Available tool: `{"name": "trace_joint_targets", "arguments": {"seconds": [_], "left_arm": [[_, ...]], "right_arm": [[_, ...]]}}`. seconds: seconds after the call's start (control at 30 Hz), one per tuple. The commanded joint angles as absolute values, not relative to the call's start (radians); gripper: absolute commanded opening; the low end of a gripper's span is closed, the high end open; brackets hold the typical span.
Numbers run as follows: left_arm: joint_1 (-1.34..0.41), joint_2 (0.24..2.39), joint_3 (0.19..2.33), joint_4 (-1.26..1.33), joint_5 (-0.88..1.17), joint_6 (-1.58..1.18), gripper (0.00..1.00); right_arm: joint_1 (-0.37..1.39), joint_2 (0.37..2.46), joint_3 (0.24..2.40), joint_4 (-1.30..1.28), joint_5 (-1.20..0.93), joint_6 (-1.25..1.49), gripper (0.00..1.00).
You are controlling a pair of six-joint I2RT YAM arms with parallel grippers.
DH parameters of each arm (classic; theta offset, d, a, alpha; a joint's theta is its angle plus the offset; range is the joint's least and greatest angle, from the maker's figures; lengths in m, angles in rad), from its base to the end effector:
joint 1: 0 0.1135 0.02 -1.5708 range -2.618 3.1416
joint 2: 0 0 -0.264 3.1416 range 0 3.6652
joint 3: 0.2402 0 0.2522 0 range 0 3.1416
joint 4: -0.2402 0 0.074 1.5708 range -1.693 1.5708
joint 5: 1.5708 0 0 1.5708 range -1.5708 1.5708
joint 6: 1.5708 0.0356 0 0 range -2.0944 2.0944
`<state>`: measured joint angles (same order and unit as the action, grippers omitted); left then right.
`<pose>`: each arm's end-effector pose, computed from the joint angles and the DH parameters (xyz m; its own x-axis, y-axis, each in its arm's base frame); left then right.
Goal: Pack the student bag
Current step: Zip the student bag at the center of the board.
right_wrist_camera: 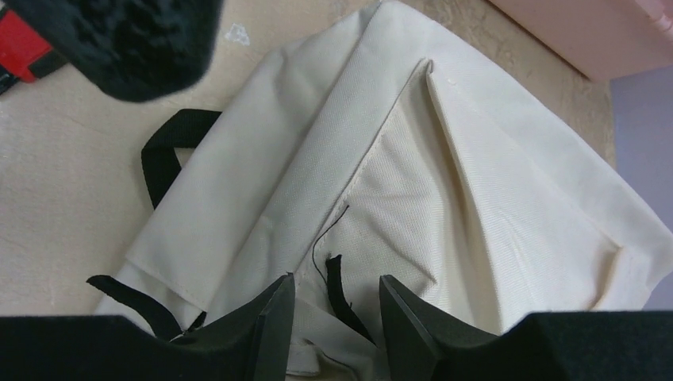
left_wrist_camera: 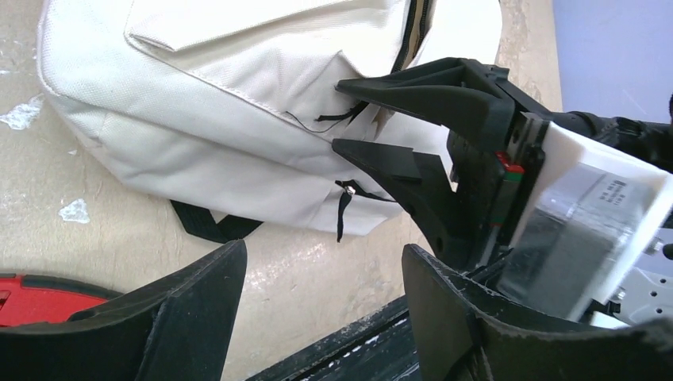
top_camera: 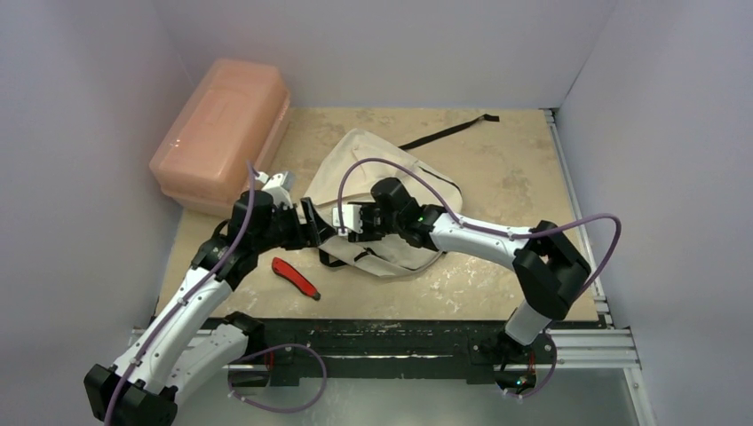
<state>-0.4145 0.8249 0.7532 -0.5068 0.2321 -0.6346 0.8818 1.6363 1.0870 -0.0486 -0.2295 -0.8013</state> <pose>0.1619 -0.0802 0.2903 -0.7399 -0.3048 -0.5997 0.1609 0.7854 -0.5977 0.2273 0.2887 0.2390 0.3767 -0.6427 -0.6670 -0.8632 0.0177 -0.5046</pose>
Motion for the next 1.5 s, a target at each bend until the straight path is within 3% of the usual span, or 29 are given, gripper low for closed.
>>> {"name": "trace_joint_targets", "arguments": {"seconds": [0.0,0.3,0.63,0.8,1.13,1.47], "left_arm": [[-0.408,0.821,0.74,-0.509,0.2,-0.624,0.71],[-0.408,0.877,0.687,-0.434,0.219,-0.696,0.66],[-0.408,1.103,0.694,-0.168,0.499,-0.825,0.67],[-0.408,1.254,0.735,-0.072,0.569,-0.891,0.67],[-0.407,1.566,0.77,-0.176,0.484,-1.0,0.68],[-0.405,1.62,0.717,-0.138,0.447,-1.046,0.7]], "right_arm": [[0.873,1.659,1.064,0.033,-0.236,-0.824,0.47],[0.861,1.64,1.03,0.128,-0.139,-0.755,0.0],[0.739,1.498,0.972,0.251,-0.342,-0.273,0.0],[0.738,1.525,0.986,0.311,-0.375,-0.069,0.0],[0.704,1.53,0.999,0.439,-0.319,0.127,0.0],[0.511,1.57,1.029,0.56,-0.169,0.292,0.0]]}}
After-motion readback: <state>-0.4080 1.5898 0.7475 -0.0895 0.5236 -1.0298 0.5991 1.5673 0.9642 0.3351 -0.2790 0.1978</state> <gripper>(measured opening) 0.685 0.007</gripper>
